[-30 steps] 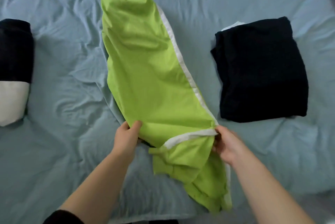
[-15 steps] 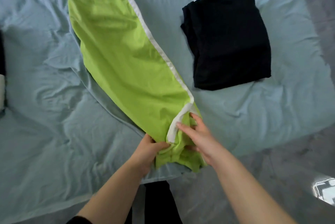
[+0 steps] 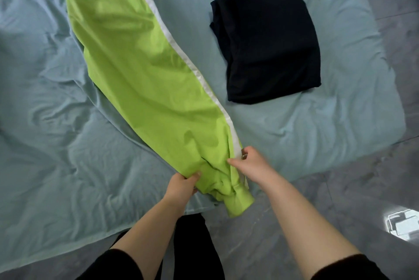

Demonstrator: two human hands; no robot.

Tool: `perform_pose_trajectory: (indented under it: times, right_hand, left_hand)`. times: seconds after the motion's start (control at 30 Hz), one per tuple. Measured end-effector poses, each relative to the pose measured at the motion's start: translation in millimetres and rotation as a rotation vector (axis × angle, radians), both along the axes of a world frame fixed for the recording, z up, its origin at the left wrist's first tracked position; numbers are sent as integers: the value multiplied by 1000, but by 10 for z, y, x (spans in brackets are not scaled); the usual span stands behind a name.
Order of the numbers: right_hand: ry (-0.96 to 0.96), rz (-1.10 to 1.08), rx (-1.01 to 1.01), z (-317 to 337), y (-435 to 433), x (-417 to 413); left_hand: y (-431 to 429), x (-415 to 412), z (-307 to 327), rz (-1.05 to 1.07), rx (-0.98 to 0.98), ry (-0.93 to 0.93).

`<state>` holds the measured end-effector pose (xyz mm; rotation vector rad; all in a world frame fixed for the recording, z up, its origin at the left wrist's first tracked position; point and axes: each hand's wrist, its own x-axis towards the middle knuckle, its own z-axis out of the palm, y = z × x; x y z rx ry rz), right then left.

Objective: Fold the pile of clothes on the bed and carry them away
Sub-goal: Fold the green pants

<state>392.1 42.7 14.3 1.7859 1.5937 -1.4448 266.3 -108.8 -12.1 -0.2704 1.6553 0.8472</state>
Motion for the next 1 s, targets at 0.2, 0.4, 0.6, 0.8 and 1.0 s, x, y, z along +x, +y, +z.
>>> perform_pose_trajectory:
  times: [0.2,0.4,0.6,0.8,1.0]
  right_hand:
    - [219,-289,139,-184,195,101]
    - [172,-247,-41,-439,143,207]
    - [233,-295,-115,-467,-235,86]
    - [137,-145,-234,-380,-1217,206]
    - [159,-94,-451,-346,-1421,134]
  left_hand:
    - [-73,-178,-32,244,10,-17]
    - [-22,-130,-166,252,-147,108]
    - [-90,-97,-152,467,-49,-80]
    - [-1004,-290,-45,363,-137,-55]
    - [-1558,-544,-45,247,-134,-152]
